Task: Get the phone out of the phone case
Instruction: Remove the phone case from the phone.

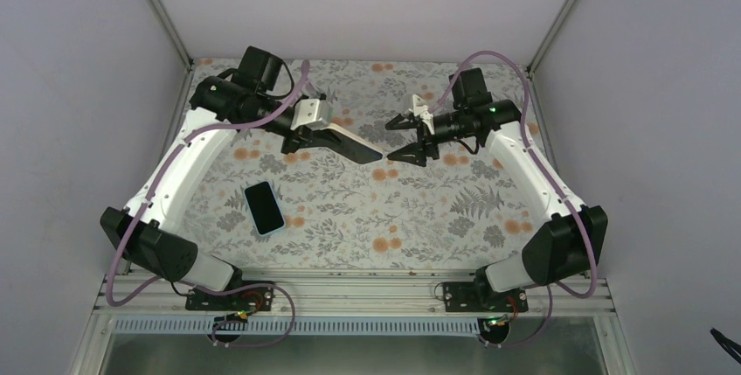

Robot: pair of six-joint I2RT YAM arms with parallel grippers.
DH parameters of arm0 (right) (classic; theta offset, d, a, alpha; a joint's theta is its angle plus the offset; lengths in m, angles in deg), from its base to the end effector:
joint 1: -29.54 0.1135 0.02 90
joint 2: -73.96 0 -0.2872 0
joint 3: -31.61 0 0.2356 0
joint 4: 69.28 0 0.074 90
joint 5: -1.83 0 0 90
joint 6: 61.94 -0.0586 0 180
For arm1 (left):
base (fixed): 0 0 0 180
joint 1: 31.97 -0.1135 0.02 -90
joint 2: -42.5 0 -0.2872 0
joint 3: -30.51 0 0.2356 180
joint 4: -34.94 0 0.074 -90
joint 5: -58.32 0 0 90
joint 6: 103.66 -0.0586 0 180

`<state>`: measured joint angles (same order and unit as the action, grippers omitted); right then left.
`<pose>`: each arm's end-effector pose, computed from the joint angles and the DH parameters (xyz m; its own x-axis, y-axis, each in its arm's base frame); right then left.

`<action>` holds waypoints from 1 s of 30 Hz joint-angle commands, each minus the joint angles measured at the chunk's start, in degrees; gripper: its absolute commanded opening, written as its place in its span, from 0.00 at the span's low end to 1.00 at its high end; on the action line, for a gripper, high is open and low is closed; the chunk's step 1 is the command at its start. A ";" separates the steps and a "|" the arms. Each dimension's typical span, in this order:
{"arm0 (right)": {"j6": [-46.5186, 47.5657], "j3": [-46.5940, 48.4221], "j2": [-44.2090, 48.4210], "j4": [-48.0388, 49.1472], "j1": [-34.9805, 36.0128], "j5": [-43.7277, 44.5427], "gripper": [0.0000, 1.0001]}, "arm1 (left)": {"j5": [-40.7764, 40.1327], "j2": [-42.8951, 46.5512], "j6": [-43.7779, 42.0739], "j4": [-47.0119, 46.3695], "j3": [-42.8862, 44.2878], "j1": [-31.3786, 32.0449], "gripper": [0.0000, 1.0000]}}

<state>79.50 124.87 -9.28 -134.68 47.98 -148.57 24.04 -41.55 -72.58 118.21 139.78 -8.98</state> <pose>0.2464 0.1359 0.3550 0.0020 -0.4065 -0.9137 -1.0000 -0.0089 0.0018 0.2204 -0.1461 0.4087 0.1299 0.4689 -0.8737 0.9903 -0.1043 0.0913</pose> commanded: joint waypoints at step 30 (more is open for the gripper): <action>-1.01 4.07 -1.12 1.27 1.56 -4.76 0.75 | 5.63 0.16 0.67 -2.16 1.91 -0.54 0.02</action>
<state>77.31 126.31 -9.50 -132.47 49.05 -150.95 25.68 -43.37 -70.46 116.46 141.03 -9.53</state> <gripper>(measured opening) 0.750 0.118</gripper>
